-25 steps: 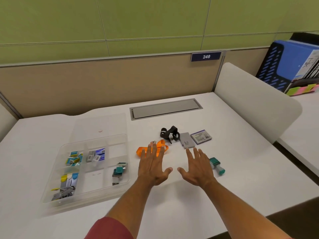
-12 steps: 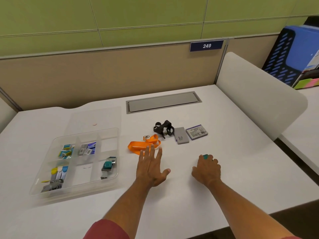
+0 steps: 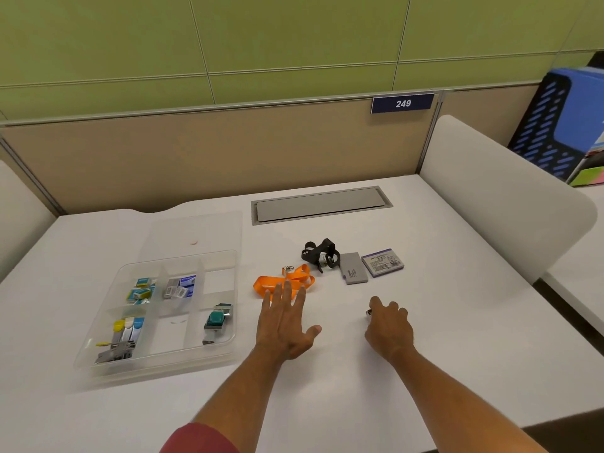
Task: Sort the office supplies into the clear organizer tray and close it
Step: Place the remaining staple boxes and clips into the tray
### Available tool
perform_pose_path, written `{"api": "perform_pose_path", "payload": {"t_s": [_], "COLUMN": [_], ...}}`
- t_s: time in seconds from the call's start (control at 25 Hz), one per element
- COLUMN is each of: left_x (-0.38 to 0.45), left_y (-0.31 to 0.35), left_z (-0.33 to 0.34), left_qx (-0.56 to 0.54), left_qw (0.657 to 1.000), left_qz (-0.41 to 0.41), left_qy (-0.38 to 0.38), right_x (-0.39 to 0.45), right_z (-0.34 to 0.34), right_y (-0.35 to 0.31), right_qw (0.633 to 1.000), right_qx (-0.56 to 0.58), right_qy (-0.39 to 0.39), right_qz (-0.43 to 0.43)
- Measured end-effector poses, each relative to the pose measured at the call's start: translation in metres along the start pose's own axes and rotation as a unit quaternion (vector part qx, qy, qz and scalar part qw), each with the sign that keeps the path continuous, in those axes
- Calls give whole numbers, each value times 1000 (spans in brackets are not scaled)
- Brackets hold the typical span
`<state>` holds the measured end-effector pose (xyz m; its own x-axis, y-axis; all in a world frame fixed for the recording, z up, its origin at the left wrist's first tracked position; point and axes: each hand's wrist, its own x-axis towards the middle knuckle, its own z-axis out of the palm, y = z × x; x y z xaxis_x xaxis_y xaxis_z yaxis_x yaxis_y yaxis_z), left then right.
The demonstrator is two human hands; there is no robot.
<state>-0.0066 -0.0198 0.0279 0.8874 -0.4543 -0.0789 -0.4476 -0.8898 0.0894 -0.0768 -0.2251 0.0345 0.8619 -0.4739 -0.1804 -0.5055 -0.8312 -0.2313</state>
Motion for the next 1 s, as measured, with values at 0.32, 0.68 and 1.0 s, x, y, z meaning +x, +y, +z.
{"api": "perform_pose_path", "payload": {"t_s": [0.32, 0.68, 1.0], "left_x": [-5, -26, -55], "left_y": [-41, -110, -179], "left_z": [-17, -38, -36], "left_qx": [9, 9, -9], "left_qw": [999, 997, 994], "left_qz": [-18, -67, -97], "left_qy": [25, 27, 55], "right_x": [1, -5, -27], "right_z": [-10, -6, 12], "right_y": [-59, -145, -220], "right_qw": [997, 988, 973], "right_qx": [65, 87, 107], "right_qy": [16, 29, 35], "right_qz": [-34, -122, -202]}}
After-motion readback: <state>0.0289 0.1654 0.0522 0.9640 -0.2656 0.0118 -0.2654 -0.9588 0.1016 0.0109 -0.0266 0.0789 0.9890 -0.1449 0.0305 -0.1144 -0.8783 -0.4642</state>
